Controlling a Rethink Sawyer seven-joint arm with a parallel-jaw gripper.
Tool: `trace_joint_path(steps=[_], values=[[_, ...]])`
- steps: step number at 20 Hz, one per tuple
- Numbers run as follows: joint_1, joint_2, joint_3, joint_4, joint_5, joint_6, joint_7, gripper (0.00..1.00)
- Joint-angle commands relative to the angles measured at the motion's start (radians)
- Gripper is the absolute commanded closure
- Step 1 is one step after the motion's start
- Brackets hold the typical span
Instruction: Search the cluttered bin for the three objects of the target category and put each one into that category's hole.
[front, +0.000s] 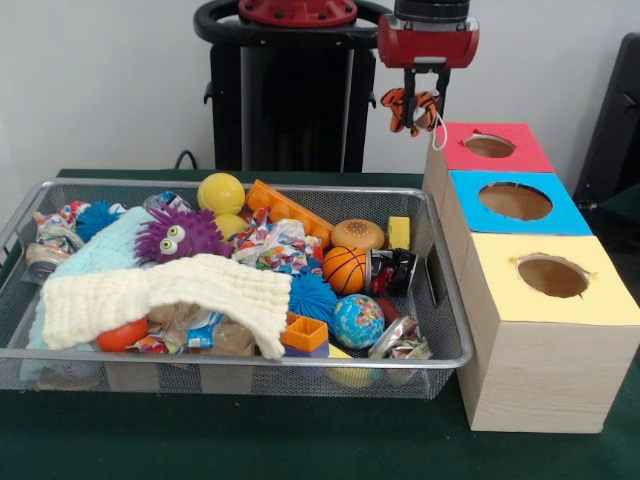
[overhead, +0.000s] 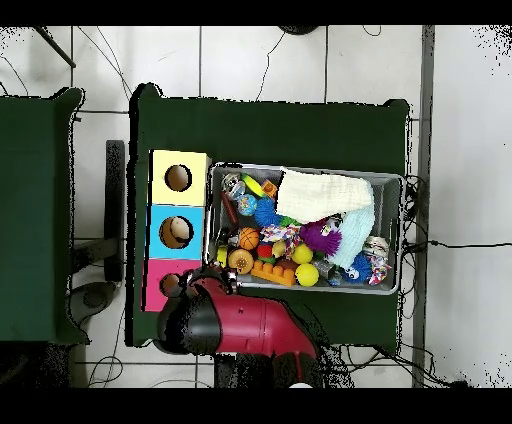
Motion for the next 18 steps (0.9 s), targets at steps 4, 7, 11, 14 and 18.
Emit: trace_joint_path(steps=[4,7,11,14,18], values=[[0.007,0.016,0.048,0.016,0.042,-0.048,0.206,1.00],[0.035,0.007,0.033,-0.003,0.056,-0.016,0.220,1.00],[0.074,0.001,0.009,-0.019,0.062,0.010,0.232,1.00],[0.082,0.001,0.009,-0.013,0.073,0.007,0.235,1.00],[0.101,0.017,0.002,-0.020,0.087,-0.001,0.248,1.00]])
